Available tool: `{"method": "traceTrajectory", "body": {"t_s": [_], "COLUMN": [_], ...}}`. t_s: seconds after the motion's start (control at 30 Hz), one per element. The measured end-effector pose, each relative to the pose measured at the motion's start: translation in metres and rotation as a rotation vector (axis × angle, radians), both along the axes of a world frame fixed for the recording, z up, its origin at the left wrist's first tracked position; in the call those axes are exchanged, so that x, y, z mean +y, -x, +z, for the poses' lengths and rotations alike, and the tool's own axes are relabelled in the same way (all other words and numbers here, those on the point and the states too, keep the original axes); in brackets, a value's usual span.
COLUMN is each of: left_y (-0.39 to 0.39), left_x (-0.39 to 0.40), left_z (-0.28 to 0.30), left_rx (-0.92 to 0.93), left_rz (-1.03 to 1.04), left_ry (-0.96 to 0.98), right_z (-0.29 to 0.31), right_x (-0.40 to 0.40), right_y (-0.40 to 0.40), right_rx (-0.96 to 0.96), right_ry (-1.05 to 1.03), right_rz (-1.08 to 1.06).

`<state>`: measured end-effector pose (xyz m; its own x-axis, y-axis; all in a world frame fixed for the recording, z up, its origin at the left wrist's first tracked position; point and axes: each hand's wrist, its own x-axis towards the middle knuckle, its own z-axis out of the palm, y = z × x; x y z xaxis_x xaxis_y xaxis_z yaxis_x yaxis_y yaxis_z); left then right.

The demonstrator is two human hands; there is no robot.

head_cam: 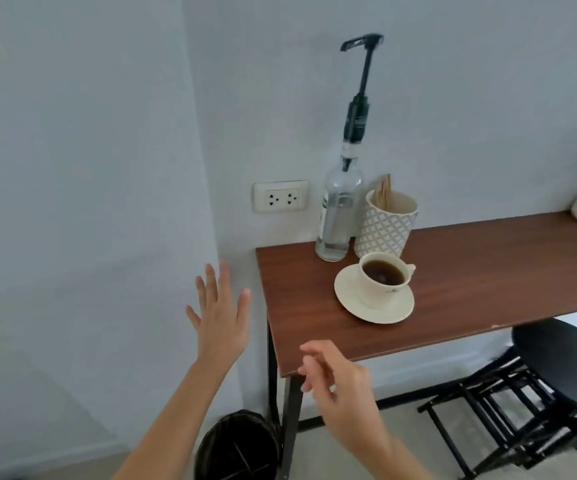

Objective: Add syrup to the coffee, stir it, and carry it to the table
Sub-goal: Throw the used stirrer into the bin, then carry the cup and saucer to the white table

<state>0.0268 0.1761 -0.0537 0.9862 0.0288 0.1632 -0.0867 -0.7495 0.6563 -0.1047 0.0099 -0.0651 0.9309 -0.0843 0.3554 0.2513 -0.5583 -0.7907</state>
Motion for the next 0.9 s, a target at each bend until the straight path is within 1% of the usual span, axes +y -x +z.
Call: {"method": "traceTrajectory", "body": {"t_s": [0.13, 0.2, 0.27, 0.37, 0.47, 0.67, 0.9], "left_y": [0.023, 0.027, 0.029, 0.032, 0.034, 0.039, 0.040], "left_x": [-0.070, -0.105, -0.137, -0.177, -0.201, -0.210, -0.204], "left_z": [0.009, 0.008, 0.005, -0.002, -0.008, -0.010, -0.014], "left_rx": [0.026, 0.066, 0.126, 0.183, 0.215, 0.197, 0.179], "left_rz": [-0.113, -0.138, -0.138, -0.113, -0.056, 0.010, -0.015], "left_ry": [-0.033, -0.086, -0.147, -0.180, -0.237, -0.256, -0.265], "right_z": [0.017, 0.021, 0.024, 0.026, 0.027, 0.028, 0.029], "right_x": [-0.090, -0.134, -0.174, -0.210, -0.223, -0.221, -0.219], "right_y": [-0.006, -0.015, -0.030, -0.058, -0.081, -0.098, -0.095], "right_rx": [0.020, 0.096, 0.224, 0.445, 0.567, 0.630, 0.680], "right_ry": [-0.117, -0.160, -0.196, -0.235, -0.220, -0.147, -0.178], "right_rz": [-0.299, -0.384, -0.406, -0.348, -0.229, -0.087, -0.047]}}
